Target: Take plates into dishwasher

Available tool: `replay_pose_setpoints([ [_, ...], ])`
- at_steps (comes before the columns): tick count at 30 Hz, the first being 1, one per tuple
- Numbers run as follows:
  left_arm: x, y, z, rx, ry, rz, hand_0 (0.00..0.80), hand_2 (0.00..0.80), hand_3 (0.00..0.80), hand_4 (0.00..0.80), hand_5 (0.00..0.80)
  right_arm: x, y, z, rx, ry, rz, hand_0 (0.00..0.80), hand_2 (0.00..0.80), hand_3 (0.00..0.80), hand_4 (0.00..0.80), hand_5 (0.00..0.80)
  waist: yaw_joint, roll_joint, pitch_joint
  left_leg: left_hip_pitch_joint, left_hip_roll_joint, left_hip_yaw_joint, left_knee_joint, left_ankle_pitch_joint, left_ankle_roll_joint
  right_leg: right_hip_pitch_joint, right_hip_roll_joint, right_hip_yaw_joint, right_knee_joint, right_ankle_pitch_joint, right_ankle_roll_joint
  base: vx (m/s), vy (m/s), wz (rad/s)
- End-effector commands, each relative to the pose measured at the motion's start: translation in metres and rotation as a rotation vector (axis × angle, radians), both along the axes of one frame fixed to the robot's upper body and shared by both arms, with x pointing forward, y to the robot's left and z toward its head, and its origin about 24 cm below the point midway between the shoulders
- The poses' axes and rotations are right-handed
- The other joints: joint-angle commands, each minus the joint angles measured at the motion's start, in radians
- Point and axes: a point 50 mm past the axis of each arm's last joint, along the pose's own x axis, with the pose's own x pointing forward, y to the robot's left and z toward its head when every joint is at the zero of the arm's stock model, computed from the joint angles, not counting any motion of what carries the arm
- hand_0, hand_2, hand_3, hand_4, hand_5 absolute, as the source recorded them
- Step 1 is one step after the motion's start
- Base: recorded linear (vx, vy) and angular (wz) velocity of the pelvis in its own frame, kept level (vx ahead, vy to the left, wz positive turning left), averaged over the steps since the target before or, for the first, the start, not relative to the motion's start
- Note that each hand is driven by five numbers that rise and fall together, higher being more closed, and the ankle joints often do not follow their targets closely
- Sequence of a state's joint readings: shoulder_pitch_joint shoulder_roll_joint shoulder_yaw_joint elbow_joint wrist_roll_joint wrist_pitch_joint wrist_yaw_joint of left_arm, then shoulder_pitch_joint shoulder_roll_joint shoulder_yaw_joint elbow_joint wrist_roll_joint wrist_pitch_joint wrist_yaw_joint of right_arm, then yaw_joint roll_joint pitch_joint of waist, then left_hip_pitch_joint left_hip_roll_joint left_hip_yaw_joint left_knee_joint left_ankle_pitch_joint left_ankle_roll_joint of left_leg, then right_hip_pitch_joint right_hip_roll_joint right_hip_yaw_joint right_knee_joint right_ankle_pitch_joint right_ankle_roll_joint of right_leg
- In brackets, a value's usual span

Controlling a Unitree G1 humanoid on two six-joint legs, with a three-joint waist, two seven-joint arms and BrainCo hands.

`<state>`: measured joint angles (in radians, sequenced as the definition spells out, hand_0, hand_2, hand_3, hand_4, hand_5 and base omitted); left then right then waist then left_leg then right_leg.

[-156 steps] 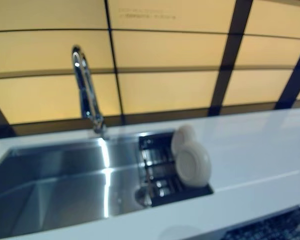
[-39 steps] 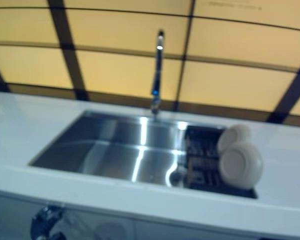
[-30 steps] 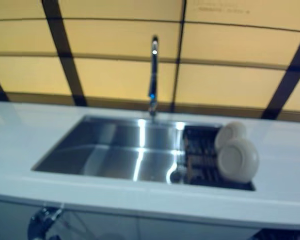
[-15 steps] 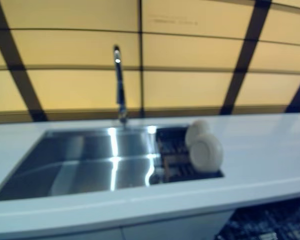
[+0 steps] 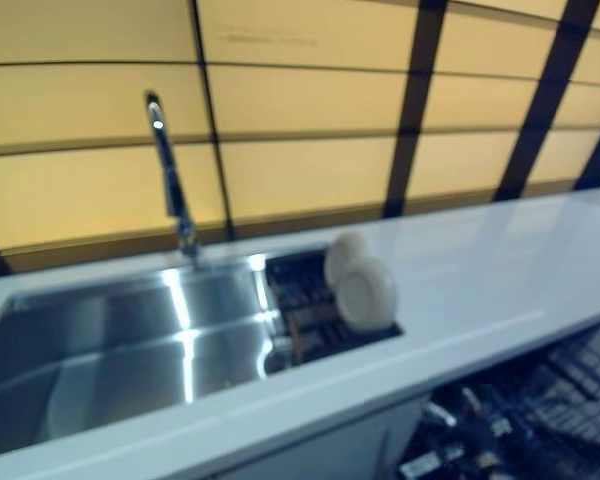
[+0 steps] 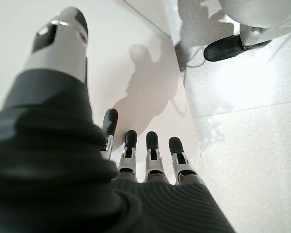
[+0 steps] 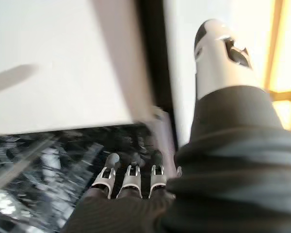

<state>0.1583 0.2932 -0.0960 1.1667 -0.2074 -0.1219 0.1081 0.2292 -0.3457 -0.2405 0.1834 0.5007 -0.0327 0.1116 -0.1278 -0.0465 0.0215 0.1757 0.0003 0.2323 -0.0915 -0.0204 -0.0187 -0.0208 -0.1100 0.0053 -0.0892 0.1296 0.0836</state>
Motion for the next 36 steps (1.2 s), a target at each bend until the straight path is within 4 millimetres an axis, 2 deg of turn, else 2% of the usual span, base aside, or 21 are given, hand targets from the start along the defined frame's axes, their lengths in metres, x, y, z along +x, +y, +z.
replay_pose_setpoints([
  [1, 0.033, 0.014, 0.009, 0.050, -0.084, -0.033, 0.000, 0.000, 0.000, 0.000, 0.000, 0.019, -0.030, 0.064, -0.098, -0.307, -0.146, 0.000, 0.000, 0.000, 0.000, 0.000, -0.038, 0.011, 0.018, -0.058, -0.011, -0.078, 0.004, 0.022, 0.025, 0.037, -0.021, -0.004, 0.046, -0.005, 0.044, -0.015, 0.064, -0.34],
  [3, 0.033, 0.013, 0.009, 0.049, -0.085, -0.028, 0.000, 0.000, 0.000, 0.000, 0.000, 0.018, -0.038, 0.074, -0.113, -0.357, -0.230, 0.000, 0.000, 0.000, 0.000, 0.000, -0.045, 0.012, 0.018, -0.058, -0.013, -0.070, 0.004, 0.020, 0.027, 0.028, -0.025, 0.005, 0.053, -0.001, 0.048, -0.009, 0.054, -0.27],
  [6, 0.034, 0.013, 0.009, 0.042, -0.091, -0.018, 0.000, 0.000, 0.000, 0.000, 0.000, 0.012, -0.052, 0.101, -0.170, -0.504, -0.401, 0.000, 0.000, 0.000, 0.000, 0.000, -0.061, 0.016, 0.019, -0.057, -0.017, -0.056, 0.004, 0.015, 0.032, 0.010, -0.034, 0.023, 0.069, 0.011, 0.057, 0.001, 0.053, -0.09],
  [12, 0.035, 0.011, 0.007, 0.031, -0.087, -0.014, 0.000, 0.000, 0.000, 0.000, 0.000, 0.000, -0.071, 0.140, -0.317, -0.637, -0.683, 0.000, 0.000, 0.000, 0.000, 0.000, -0.062, 0.021, 0.014, -0.062, -0.018, -0.045, 0.004, 0.014, 0.036, 0.000, -0.038, 0.040, 0.075, 0.012, 0.062, 0.022, 0.037, -0.11],
  [15, 0.034, 0.010, 0.007, 0.031, -0.076, -0.018, 0.000, 0.000, 0.000, 0.000, 0.000, -0.006, -0.078, 0.160, -0.380, -0.719, -0.746, 0.000, 0.000, 0.000, 0.000, 0.000, -0.058, 0.020, 0.010, -0.062, -0.017, -0.047, 0.004, 0.010, 0.037, 0.004, -0.038, 0.039, 0.071, 0.008, 0.060, 0.034, 0.012, -0.05],
  [18, 0.034, 0.010, 0.006, 0.034, -0.060, -0.027, 0.000, 0.000, 0.000, 0.000, 0.000, -0.007, -0.070, 0.195, -0.464, -0.880, -0.676, 0.000, 0.000, 0.000, 0.000, 0.000, -0.050, 0.016, 0.008, -0.062, -0.018, -0.055, 0.004, 0.009, 0.037, 0.009, -0.036, 0.038, 0.068, 0.006, 0.057, 0.023, 0.001, -0.01],
  [19, 0.033, 0.010, 0.006, 0.035, -0.054, -0.030, 0.000, 0.000, 0.000, 0.000, 0.000, -0.006, -0.066, 0.204, -0.479, -0.911, -0.631, 0.000, 0.000, 0.000, 0.000, 0.000, -0.047, 0.015, 0.006, -0.062, -0.017, -0.056, 0.004, 0.008, 0.036, 0.010, -0.036, 0.037, 0.067, 0.005, 0.056, 0.000, 0.000, 0.00],
  [20, 0.033, 0.010, 0.006, 0.034, -0.054, -0.030, 0.000, 0.000, 0.000, 0.000, 0.000, -0.006, -0.066, 0.205, -0.479, -0.911, -0.630, 0.000, 0.000, 0.000, 0.000, 0.000, -0.047, 0.016, 0.006, -0.062, -0.017, -0.056, 0.004, 0.008, 0.036, 0.010, -0.036, 0.037, 0.067, 0.005, 0.056, 0.000, 0.000, 0.00],
  [21, 0.033, 0.010, 0.006, 0.035, -0.043, -0.038, 0.000, 0.000, 0.000, 0.000, 0.000, 0.001, -0.055, 0.222, -0.519, -0.966, -0.516, 0.000, 0.000, 0.000, 0.000, 0.000, -0.038, 0.013, 0.002, -0.062, -0.018, -0.061, 0.004, 0.009, 0.036, 0.011, -0.035, 0.033, 0.067, 0.002, 0.053, 0.000, 0.000, 0.00],
  [24, 0.034, 0.010, 0.006, 0.033, -0.039, -0.048, 0.000, 0.000, 0.000, 0.000, 0.000, 0.015, -0.041, 0.242, -0.558, -0.989, -0.348, 0.000, 0.000, 0.000, 0.000, 0.000, -0.021, 0.010, -0.003, -0.062, -0.016, -0.066, 0.004, 0.008, 0.033, 0.020, -0.032, 0.023, 0.060, -0.008, 0.048, 0.031, -0.015, -0.01],
  [29, 0.035, 0.007, 0.005, 0.026, -0.032, -0.084, 0.000, 0.000, 0.000, 0.000, 0.000, 0.041, -0.021, 0.255, -0.595, -0.936, -0.092, 0.000, 0.000, 0.000, 0.000, 0.000, 0.014, 0.000, -0.017, -0.067, -0.013, -0.086, 0.004, 0.011, 0.027, 0.034, -0.026, -0.004, 0.049, -0.018, 0.038, 0.026, -0.041, 0.02],
  [36, 0.035, 0.000, 0.003, 0.022, -0.016, -0.122, 0.000, 0.000, 0.000, 0.000, 0.000, 0.062, -0.001, 0.266, -0.652, -0.906, 0.099, 0.000, 0.000, 0.000, 0.000, 0.000, 0.043, -0.014, -0.028, -0.074, -0.006, -0.116, 0.004, 0.014, 0.016, 0.054, -0.019, -0.041, 0.030, -0.024, 0.026, 0.014, -0.050, 0.16],
])
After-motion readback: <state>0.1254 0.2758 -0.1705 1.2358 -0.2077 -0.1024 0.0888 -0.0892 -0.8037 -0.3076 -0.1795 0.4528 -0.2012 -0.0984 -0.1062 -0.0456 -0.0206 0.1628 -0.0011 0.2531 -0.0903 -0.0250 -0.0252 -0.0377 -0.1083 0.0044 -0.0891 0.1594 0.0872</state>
